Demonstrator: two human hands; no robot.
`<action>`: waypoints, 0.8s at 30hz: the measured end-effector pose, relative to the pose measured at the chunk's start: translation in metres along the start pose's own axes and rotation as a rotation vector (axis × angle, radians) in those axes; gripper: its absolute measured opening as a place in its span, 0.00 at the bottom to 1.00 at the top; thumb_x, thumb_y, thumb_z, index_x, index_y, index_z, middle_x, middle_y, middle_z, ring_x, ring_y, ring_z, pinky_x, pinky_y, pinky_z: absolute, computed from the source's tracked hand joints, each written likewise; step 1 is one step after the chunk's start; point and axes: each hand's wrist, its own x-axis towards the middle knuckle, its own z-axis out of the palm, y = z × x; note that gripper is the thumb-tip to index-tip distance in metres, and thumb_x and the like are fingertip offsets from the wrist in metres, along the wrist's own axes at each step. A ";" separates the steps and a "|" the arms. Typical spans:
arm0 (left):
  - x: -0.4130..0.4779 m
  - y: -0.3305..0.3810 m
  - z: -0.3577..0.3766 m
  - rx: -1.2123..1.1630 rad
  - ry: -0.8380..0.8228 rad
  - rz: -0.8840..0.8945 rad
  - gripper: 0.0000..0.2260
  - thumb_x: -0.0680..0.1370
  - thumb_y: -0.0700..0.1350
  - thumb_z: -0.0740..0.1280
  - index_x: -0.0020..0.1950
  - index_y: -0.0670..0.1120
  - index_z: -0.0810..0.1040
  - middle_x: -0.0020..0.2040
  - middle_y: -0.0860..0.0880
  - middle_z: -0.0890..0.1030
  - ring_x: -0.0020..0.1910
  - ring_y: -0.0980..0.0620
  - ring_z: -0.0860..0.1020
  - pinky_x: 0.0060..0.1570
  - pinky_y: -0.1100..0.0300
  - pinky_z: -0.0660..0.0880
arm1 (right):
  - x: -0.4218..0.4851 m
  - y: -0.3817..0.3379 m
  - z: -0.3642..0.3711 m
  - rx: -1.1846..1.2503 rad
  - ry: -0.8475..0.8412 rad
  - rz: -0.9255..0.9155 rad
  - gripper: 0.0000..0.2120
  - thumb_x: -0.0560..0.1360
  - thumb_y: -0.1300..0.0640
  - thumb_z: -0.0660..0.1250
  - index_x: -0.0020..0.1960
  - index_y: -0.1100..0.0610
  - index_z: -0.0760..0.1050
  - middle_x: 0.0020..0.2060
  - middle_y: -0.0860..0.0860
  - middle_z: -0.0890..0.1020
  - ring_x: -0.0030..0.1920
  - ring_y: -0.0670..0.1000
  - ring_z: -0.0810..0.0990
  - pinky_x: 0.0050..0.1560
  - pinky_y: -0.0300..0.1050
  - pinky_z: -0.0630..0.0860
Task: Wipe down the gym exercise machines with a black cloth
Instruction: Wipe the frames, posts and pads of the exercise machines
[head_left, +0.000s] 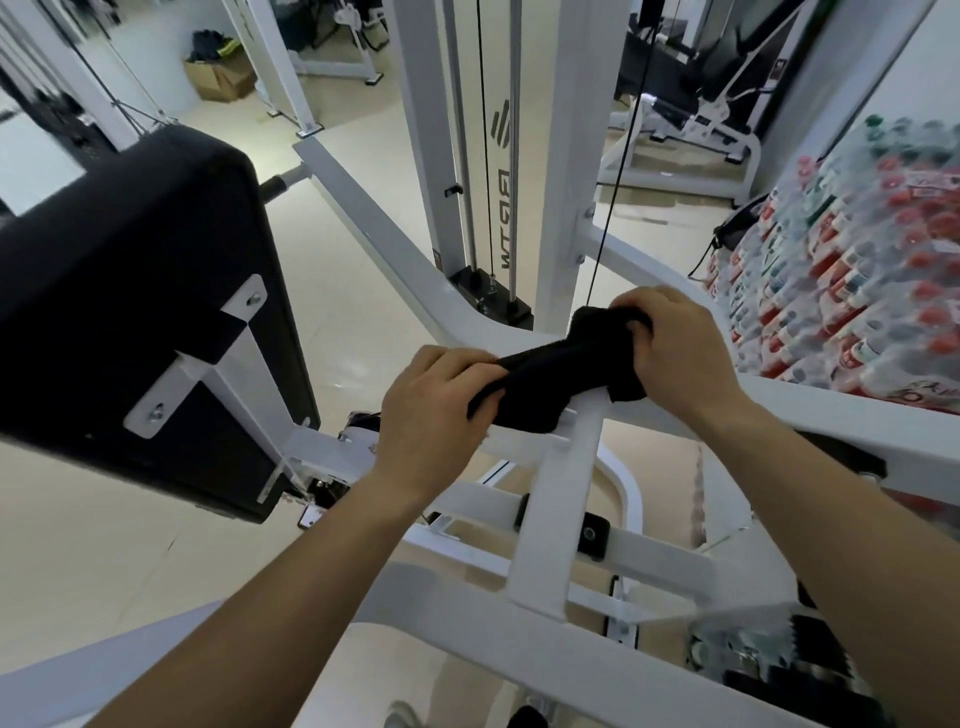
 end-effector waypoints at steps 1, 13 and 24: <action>0.003 0.001 -0.002 0.003 0.000 -0.026 0.07 0.77 0.47 0.70 0.55 0.52 0.84 0.52 0.57 0.83 0.50 0.53 0.77 0.44 0.60 0.75 | -0.002 -0.007 0.000 0.009 -0.023 -0.026 0.17 0.75 0.63 0.57 0.56 0.52 0.80 0.51 0.50 0.81 0.51 0.54 0.78 0.54 0.50 0.76; 0.015 -0.027 -0.011 -0.166 -0.312 -0.065 0.15 0.80 0.48 0.58 0.61 0.53 0.80 0.56 0.56 0.83 0.55 0.54 0.78 0.59 0.51 0.73 | -0.030 -0.072 0.030 0.147 -0.612 -0.100 0.15 0.78 0.44 0.57 0.58 0.50 0.74 0.43 0.49 0.81 0.44 0.51 0.77 0.47 0.51 0.73; 0.023 -0.007 -0.005 -0.278 -0.362 0.004 0.12 0.81 0.52 0.61 0.58 0.51 0.80 0.50 0.55 0.83 0.50 0.54 0.78 0.52 0.53 0.73 | -0.044 -0.076 0.016 -0.050 -0.518 -0.054 0.04 0.79 0.51 0.59 0.50 0.48 0.72 0.42 0.49 0.79 0.43 0.54 0.76 0.41 0.51 0.71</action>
